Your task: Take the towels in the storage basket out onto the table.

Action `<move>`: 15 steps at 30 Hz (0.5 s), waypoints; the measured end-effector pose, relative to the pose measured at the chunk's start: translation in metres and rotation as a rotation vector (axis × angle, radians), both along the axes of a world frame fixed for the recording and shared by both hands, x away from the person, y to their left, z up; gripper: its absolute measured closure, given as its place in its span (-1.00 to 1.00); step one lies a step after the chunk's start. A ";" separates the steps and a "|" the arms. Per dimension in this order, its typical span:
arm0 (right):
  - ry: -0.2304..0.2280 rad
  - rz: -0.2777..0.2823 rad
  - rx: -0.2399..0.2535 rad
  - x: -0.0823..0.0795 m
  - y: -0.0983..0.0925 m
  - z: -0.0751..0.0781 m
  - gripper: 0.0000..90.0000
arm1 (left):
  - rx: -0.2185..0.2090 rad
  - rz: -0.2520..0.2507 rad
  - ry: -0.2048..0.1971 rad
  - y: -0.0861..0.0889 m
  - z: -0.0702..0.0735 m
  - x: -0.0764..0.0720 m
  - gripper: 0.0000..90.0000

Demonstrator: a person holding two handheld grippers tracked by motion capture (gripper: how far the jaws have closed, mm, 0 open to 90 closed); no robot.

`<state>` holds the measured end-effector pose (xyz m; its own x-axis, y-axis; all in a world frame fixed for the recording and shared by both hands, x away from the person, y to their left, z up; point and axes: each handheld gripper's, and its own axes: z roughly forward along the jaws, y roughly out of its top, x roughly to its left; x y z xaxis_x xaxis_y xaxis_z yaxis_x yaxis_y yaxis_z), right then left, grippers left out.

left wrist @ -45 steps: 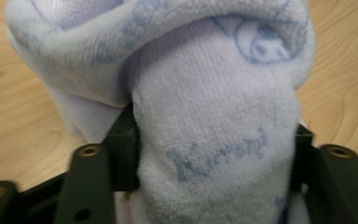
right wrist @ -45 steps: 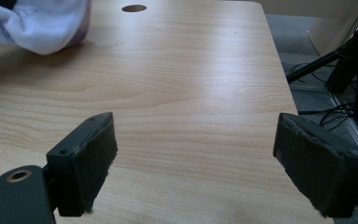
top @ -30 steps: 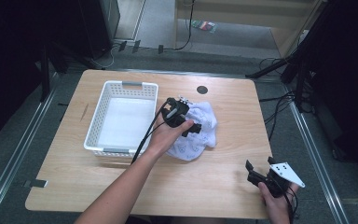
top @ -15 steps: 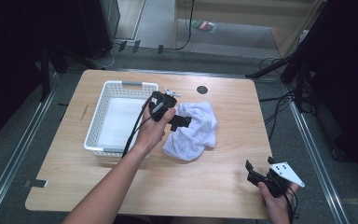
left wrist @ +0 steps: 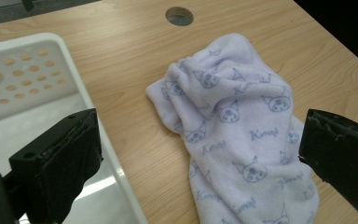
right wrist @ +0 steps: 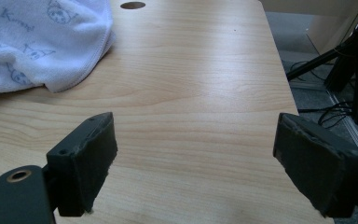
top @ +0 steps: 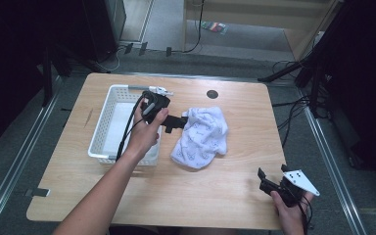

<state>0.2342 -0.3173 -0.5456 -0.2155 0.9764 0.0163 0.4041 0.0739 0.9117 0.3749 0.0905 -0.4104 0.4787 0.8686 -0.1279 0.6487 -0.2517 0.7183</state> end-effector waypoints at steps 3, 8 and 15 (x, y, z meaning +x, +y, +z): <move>0.000 0.000 0.000 0.000 0.000 0.000 -0.70 | 0.019 0.011 -0.001 0.008 0.000 -0.001 -1.00; 0.001 0.000 0.000 0.000 0.000 0.000 -0.70 | 0.021 0.032 -0.005 0.026 0.001 -0.005 -1.00; 0.000 -0.001 0.000 0.000 0.000 0.000 -0.70 | 0.032 0.064 -0.015 0.050 0.001 -0.009 -1.00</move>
<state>0.2343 -0.3171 -0.5457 -0.2149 0.9765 0.0168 0.4046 0.0733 0.9116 0.3656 0.1405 -0.4091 0.4233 0.9012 -0.0931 0.6534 -0.2325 0.7204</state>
